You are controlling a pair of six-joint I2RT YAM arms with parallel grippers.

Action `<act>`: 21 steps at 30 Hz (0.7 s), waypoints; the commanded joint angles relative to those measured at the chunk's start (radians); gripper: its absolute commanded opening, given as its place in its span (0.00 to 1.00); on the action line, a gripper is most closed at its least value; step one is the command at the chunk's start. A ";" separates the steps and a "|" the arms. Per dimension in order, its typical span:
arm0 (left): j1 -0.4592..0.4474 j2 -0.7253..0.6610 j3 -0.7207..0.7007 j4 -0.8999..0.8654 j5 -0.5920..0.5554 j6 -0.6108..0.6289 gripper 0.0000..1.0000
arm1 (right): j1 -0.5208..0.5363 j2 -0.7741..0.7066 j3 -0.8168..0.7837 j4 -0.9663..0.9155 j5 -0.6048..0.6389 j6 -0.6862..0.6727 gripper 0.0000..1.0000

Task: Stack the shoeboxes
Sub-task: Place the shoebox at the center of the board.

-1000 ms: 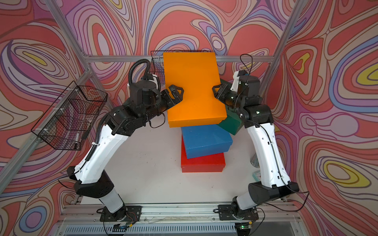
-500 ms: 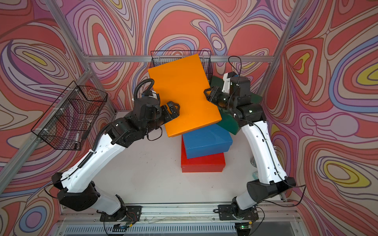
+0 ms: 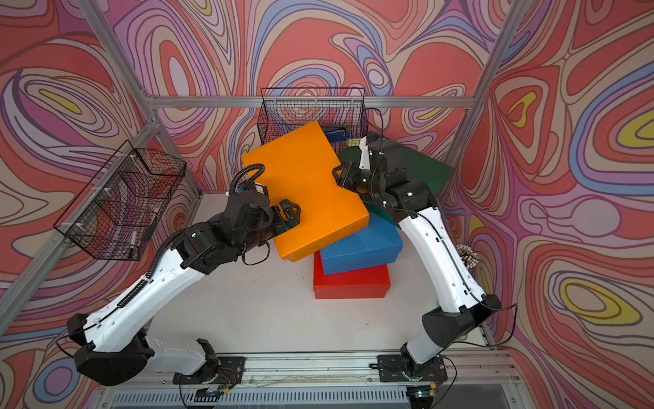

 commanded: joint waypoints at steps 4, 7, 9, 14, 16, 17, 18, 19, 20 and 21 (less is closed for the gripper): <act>-0.066 -0.114 -0.026 0.241 0.101 0.012 0.95 | 0.237 0.116 -0.013 -0.054 -0.100 0.083 0.49; -0.056 -0.227 -0.118 0.215 0.023 0.013 0.96 | 0.323 0.161 -0.011 -0.016 -0.096 0.106 0.48; -0.039 -0.306 -0.181 0.181 -0.014 0.008 0.96 | 0.373 0.219 -0.001 0.012 -0.093 0.121 0.48; -0.025 -0.493 -0.322 0.025 -0.146 -0.002 0.97 | 0.466 0.336 0.052 0.032 -0.085 0.138 0.48; -0.022 -0.574 -0.423 -0.015 -0.196 -0.023 0.98 | 0.484 0.371 0.046 0.064 -0.087 0.151 0.48; -0.018 -0.620 -0.490 -0.022 -0.211 -0.041 0.98 | 0.489 0.388 0.042 0.075 -0.089 0.156 0.48; -0.019 -0.657 -0.553 -0.012 -0.214 -0.053 0.98 | 0.492 0.399 0.033 0.086 -0.088 0.160 0.48; -0.016 -0.694 -0.626 -0.003 -0.216 -0.068 0.98 | 0.494 0.408 0.014 0.109 -0.088 0.168 0.47; -0.013 -0.724 -0.689 -0.002 -0.217 -0.091 0.98 | 0.494 0.415 -0.009 0.132 -0.090 0.176 0.47; -0.011 -0.742 -0.732 0.005 -0.218 -0.097 0.98 | 0.493 0.419 -0.028 0.151 -0.089 0.182 0.47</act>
